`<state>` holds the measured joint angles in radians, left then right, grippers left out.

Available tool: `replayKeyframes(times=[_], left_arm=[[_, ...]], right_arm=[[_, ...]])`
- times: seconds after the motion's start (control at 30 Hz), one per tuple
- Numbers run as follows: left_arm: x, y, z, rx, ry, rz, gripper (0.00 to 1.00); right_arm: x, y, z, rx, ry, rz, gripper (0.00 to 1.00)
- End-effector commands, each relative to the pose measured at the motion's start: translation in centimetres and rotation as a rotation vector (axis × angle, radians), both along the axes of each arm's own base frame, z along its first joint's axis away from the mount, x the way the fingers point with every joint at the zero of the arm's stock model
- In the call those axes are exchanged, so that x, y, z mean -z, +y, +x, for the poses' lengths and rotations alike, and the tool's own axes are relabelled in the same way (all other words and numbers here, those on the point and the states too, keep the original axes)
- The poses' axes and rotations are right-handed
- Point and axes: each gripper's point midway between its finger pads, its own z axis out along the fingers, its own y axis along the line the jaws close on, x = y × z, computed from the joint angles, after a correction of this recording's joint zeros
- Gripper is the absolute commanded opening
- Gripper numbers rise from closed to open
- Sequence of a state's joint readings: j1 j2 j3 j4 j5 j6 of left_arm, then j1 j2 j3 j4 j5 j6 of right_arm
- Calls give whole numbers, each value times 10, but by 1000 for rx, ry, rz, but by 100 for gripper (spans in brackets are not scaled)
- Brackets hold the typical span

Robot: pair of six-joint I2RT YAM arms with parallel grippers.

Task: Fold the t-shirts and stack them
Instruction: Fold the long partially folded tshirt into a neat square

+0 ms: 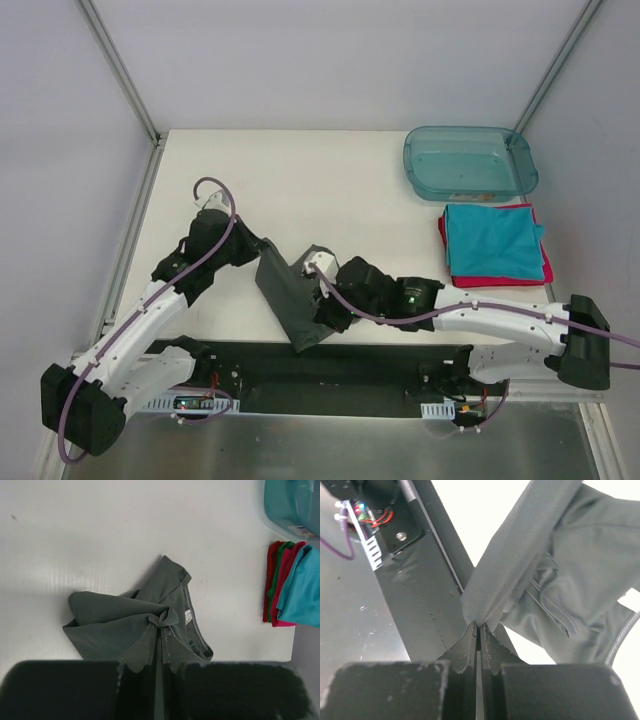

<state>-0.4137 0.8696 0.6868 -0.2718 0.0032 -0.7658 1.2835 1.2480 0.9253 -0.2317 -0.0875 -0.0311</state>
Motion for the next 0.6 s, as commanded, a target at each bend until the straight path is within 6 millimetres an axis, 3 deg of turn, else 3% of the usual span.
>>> replayKeyframes(times=[0.0,0.33,0.57], left_arm=[[-59,-31,34,75,-190,-81,0],[-50,-76,62,150,-154,-27,0],[-39,-120,88,212,-133,25,0]], right_arm=[[-1,-28,12,152,60,17,1],[14,-80,46,366,105,-8,1],[21,-107,58,476,137,4,1]])
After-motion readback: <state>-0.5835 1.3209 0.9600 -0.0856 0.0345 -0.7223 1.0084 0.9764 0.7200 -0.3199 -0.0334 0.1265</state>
